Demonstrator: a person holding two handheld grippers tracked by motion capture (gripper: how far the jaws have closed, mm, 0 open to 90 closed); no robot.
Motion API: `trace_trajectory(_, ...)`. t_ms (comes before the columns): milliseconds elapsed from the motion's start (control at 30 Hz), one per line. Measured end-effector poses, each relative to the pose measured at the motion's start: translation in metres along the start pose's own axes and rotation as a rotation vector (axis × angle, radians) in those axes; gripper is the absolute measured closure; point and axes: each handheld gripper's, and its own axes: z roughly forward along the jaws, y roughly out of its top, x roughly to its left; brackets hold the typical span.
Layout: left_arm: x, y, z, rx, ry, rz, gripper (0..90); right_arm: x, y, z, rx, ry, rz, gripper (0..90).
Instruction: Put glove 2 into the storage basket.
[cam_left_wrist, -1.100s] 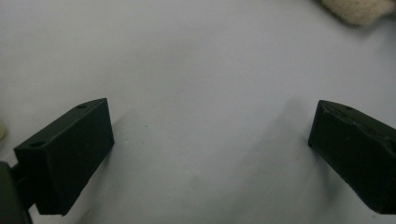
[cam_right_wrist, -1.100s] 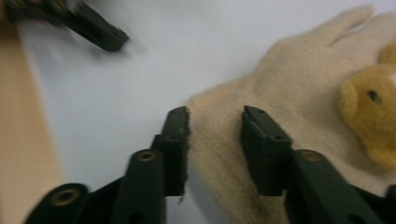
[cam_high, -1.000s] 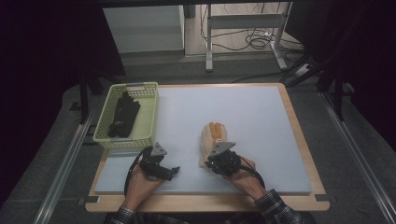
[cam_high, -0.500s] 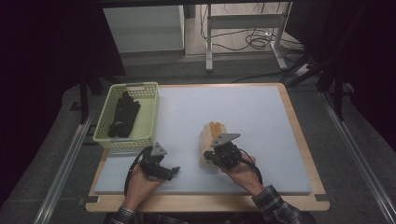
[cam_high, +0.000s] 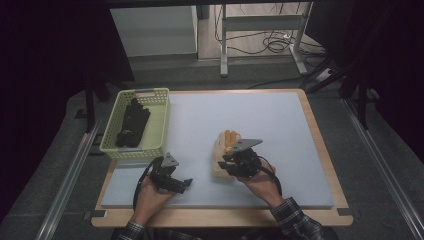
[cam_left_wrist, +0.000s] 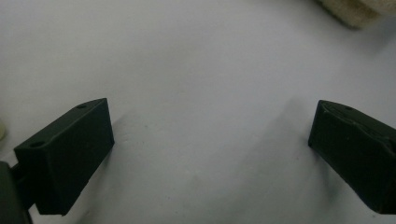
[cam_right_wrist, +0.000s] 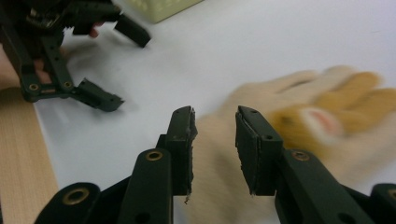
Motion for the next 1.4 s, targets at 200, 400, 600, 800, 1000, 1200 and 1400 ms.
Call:
trace_trajectory(200, 0.000, 0.000, 0.000, 0.000, 0.000, -0.002, 0.1, -0.025, -0.025, -0.009, 0.024, -0.014, 0.049, 86.3)
trace_trajectory(400, 0.000, 0.000, 0.000, 0.002, -0.001, 0.000, 0.1, -0.036, -0.048, -0.005, 0.054, -0.043, 0.058, 88.7)
trace_trajectory(600, 0.000, 0.000, 0.000, -0.001, 0.000, -0.003, 0.1, -0.037, -0.060, 0.001, 0.062, -0.045, 0.063, 88.5)
trace_trajectory(800, 0.000, 0.000, 0.000, -0.002, 0.000, -0.003, 0.2, -0.034, -0.063, 0.011, 0.056, -0.017, 0.069, 88.5)
trace_trajectory(1000, 0.000, 0.000, 0.000, -0.001, 0.000, -0.003, 0.2, -0.029, -0.058, 0.018, 0.057, 0.008, 0.061, 88.5)
trace_trajectory(1200, 0.000, 0.000, 0.000, -0.001, -0.001, -0.003, 0.2, -0.022, -0.052, 0.028, 0.059, 0.026, 0.044, 88.4)
trace_trajectory(1400, 0.000, 0.000, 0.000, -0.001, 0.000, -0.003, 0.2, -0.016, -0.044, 0.039, 0.055, 0.031, 0.031, 88.1)
